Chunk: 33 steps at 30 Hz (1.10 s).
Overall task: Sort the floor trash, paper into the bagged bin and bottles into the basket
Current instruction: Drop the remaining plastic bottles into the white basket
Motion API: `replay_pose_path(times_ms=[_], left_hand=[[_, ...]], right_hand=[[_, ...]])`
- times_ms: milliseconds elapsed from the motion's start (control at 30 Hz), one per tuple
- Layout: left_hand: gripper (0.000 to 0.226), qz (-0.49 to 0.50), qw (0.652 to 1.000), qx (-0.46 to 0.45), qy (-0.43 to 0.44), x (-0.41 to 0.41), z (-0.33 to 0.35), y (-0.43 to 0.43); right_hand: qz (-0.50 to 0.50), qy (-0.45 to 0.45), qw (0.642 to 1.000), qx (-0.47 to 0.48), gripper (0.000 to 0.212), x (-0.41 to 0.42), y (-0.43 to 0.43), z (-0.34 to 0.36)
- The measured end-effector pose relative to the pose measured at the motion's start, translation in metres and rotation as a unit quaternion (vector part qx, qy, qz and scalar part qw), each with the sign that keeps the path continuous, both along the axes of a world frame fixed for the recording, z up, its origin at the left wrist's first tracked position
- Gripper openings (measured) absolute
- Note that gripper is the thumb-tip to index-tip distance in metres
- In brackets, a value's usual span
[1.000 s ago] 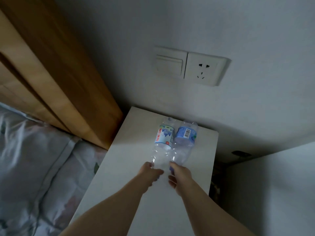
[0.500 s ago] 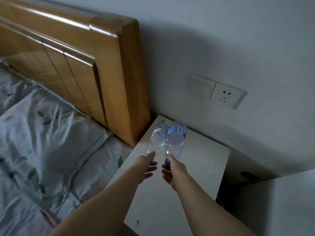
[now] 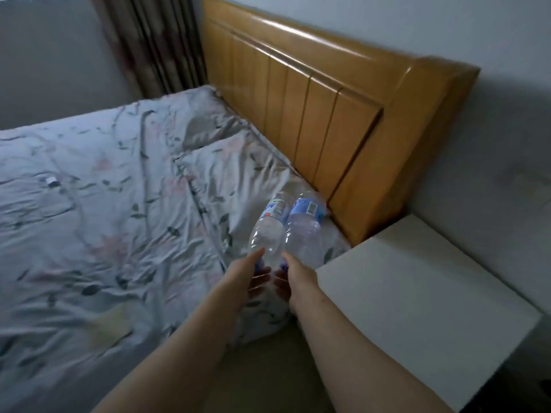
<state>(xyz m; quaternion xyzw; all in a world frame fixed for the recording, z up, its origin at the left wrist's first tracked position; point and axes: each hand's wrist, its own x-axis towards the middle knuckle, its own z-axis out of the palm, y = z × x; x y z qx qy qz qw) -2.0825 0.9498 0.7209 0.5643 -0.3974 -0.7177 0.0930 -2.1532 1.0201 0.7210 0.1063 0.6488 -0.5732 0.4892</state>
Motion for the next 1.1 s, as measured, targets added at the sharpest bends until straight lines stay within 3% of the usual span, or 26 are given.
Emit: replay_pose_path(times_ms=[233,500,900,1100], left_hand=[[0.028,0.200,0.976,-0.061,0.058,0.191,0.044,-0.051],[0.028,0.400,0.902,-0.135,0.084,0.369,0.080,-0.067],[0.034,0.583,0.797,-0.156,0.034,0.514,0.080,-0.095],[0.035,0.635,0.761,-0.124,0.055,0.557,0.082,-0.133]], right_hand=[[0.164,-0.003,0.984,-0.070,0.029,0.172,-0.073,0.039],[0.361,0.005,0.926,-0.109,0.025,0.337,-0.124,0.085],[0.552,-0.026,0.822,-0.139,0.028,0.481,-0.194,0.087],[0.566,0.007,0.815,-0.125,0.029,0.518,-0.261,0.088]])
